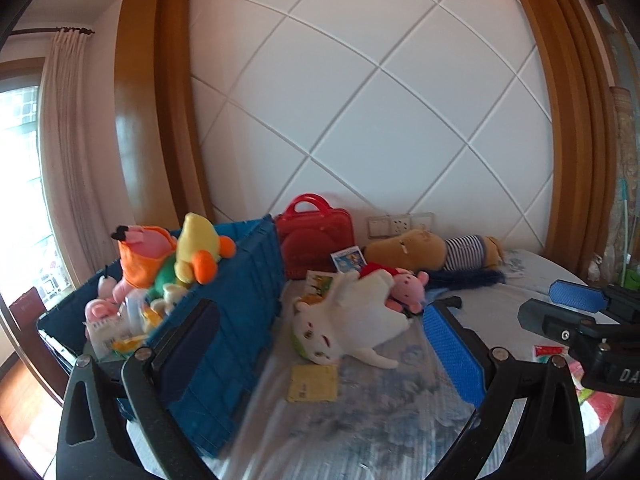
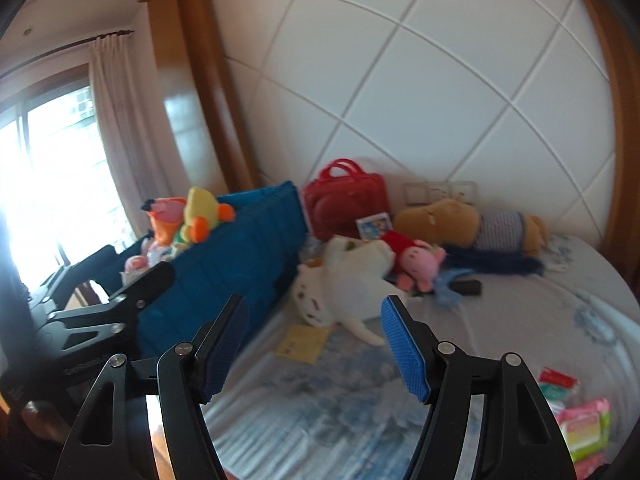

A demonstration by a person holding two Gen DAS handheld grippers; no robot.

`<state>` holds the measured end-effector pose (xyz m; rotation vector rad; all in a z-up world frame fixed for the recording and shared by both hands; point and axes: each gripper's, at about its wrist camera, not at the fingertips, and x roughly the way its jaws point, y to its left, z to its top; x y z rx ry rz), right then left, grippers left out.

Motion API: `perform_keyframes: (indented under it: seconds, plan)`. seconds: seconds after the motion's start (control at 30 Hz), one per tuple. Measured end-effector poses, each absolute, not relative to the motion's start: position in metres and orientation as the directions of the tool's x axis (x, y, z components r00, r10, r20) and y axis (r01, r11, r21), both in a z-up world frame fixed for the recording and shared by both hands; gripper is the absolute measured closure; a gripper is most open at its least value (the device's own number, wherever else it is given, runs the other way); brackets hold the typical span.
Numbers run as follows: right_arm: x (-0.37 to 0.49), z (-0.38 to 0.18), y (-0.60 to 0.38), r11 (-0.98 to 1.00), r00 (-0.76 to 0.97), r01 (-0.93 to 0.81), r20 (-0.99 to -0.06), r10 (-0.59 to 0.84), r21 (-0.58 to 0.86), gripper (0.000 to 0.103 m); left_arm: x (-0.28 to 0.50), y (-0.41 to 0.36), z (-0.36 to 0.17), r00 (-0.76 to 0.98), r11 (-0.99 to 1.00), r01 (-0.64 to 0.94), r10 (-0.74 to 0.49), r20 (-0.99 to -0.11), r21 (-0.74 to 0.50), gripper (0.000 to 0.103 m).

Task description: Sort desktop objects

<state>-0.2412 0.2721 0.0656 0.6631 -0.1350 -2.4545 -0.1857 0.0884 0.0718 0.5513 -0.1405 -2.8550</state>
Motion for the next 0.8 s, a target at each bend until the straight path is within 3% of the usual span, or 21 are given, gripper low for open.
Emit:
perform_keyframes:
  seconds: [0.07, 0.43, 0.8]
  plan:
    - [-0.235, 0.059, 0.282, -0.839, -0.717, 0.492, -0.438, -0.542, 0.234, 0.026, -0.181, 0.093, 0.066, -0.899, -0.969, 0.204, -0.241, -0.364, 0.137, 0.0]
    - [-0.208, 0.044, 0.277, -0.842, -0.697, 0.483, -0.476, -0.536, 0.24, 0.026, -0.141, 0.082, 0.051, -0.88, -0.964, 0.22, -0.261, -0.396, 0.146, 0.0]
    - [-0.138, 0.047, 0.248, -0.861, -0.741, 0.475, -0.445, -0.503, 0.181, 0.022, -0.091, 0.05, 0.034, -0.869, -0.964, 0.216, -0.261, -0.419, 0.154, 0.0]
